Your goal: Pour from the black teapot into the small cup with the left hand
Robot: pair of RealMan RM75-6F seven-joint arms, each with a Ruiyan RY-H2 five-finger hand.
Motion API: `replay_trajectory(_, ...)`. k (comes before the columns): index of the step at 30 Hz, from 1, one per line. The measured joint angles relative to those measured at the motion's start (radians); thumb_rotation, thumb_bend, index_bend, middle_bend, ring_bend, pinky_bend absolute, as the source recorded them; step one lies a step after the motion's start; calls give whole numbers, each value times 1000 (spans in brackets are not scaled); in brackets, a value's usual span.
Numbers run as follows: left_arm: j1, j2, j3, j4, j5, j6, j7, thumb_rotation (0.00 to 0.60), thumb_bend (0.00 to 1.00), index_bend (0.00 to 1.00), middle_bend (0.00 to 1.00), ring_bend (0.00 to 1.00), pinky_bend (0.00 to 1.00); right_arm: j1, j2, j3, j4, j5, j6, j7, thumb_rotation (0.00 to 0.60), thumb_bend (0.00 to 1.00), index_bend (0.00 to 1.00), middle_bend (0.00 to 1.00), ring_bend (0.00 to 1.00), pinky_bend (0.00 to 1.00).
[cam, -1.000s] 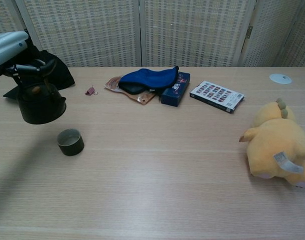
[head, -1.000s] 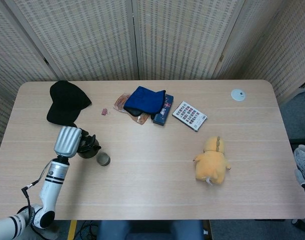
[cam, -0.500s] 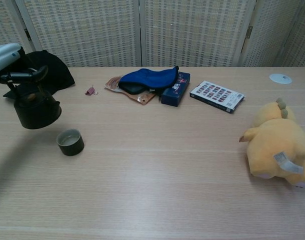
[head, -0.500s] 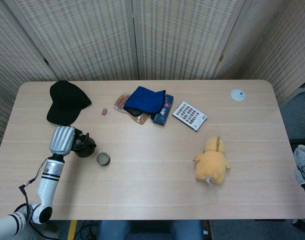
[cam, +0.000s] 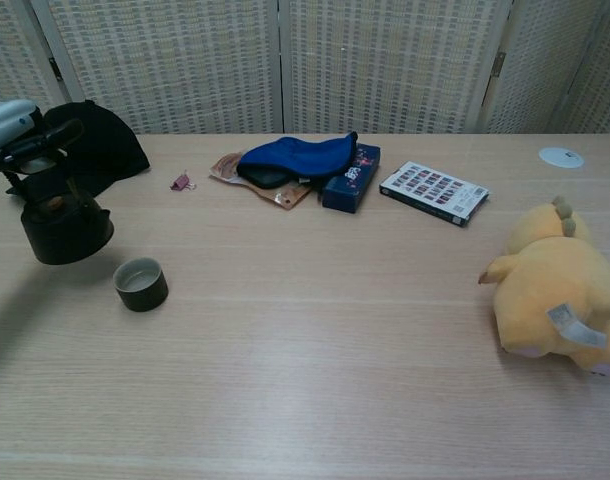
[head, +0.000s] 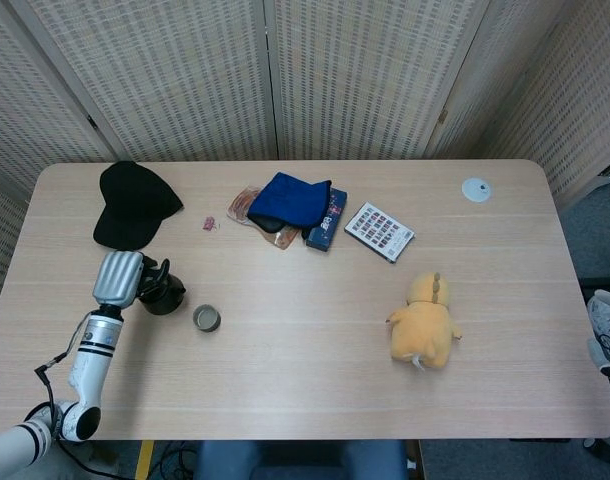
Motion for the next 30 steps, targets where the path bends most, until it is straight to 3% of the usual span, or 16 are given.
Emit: replay_trajectory(30,-12,-56,13,165,-36,-79,-7,0,341,992,1000,895,417,3,-5,1,5,11,-11,-2,600,302,249,284,187,158)
